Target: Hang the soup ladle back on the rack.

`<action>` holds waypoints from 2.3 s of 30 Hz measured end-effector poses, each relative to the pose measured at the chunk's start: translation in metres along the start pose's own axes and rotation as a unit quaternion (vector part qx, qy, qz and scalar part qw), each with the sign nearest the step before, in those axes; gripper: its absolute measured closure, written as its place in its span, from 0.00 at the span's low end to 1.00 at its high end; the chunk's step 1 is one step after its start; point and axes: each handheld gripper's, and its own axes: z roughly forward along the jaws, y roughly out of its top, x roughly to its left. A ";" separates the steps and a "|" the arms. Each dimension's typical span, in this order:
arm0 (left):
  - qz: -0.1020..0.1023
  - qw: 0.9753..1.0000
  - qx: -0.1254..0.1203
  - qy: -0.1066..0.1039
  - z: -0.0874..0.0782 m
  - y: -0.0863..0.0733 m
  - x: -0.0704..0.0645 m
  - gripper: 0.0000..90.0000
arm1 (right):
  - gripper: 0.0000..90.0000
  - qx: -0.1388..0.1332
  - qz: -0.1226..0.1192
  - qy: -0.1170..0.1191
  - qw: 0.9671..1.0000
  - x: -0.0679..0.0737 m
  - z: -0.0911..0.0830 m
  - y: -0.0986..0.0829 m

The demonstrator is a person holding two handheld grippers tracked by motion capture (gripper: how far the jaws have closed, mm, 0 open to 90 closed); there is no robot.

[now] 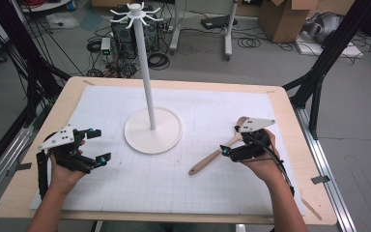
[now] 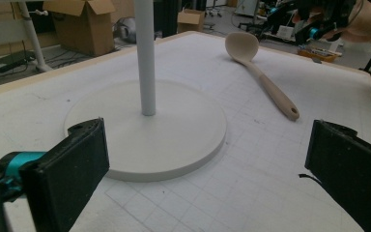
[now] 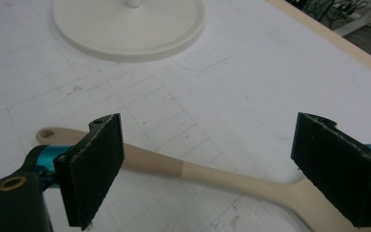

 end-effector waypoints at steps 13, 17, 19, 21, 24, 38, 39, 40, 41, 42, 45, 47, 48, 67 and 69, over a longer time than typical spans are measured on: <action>0.002 1.000 0.000 0.002 -0.001 0.000 0.001 0.02 | 0.11 0.093 -0.048 0.043 0.994 -0.010 0.025 0.023; 0.001 1.000 0.002 0.002 0.000 -0.001 0.001 0.02 | 0.11 0.148 -0.074 0.055 0.985 -0.012 0.038 0.028; 0.001 1.000 0.003 0.002 0.000 -0.001 0.001 0.02 | 0.11 0.179 -0.087 0.061 0.978 -0.010 0.044 0.029; 0.001 1.000 0.003 0.002 0.001 -0.001 0.001 0.02 | 0.12 0.201 -0.101 0.066 0.972 -0.008 0.051 0.030; 0.002 1.000 0.005 0.003 0.001 -0.001 0.001 0.02 | 0.12 0.212 -0.115 0.076 0.968 -0.005 0.057 0.030; 0.002 1.000 0.006 0.001 0.001 -0.002 0.002 0.02 | 0.12 0.273 -0.161 0.094 0.944 -0.007 0.080 0.017; 0.002 1.000 0.008 -0.001 0.002 -0.002 0.002 0.02 | 0.12 0.294 -0.176 0.092 0.935 -0.005 0.082 0.017; 0.002 1.000 0.008 -0.001 0.002 -0.002 0.002 0.02 | 0.12 0.294 -0.176 0.092 0.935 -0.005 0.082 0.017; 0.004 1.000 0.008 0.000 0.002 -0.002 0.001 0.02 | 0.15 0.301 -0.184 0.091 0.931 -0.004 0.084 0.019; 0.003 1.000 0.008 0.000 0.002 -0.002 0.001 0.02 | 0.15 0.301 -0.183 0.094 0.931 -0.004 0.085 0.021; 0.003 1.000 0.005 0.001 0.001 -0.002 0.001 0.02 | 0.17 0.308 -0.189 0.097 0.927 -0.001 0.088 0.024; 0.002 1.000 0.004 0.001 0.000 -0.002 0.002 0.02 | 0.18 0.311 -0.189 0.103 0.926 -0.001 0.089 0.025; 0.003 1.000 0.003 0.001 0.000 -0.001 0.002 0.02 | 0.20 0.312 -0.190 0.104 0.925 -0.002 0.090 0.025; 0.004 1.000 0.006 0.001 0.001 -0.002 0.001 0.02 | 0.46 0.346 -0.195 0.125 0.909 -0.007 0.094 0.026; 0.005 1.000 0.006 0.000 0.001 -0.002 0.001 0.02 | 0.49 0.353 -0.198 0.122 0.906 -0.005 0.094 0.027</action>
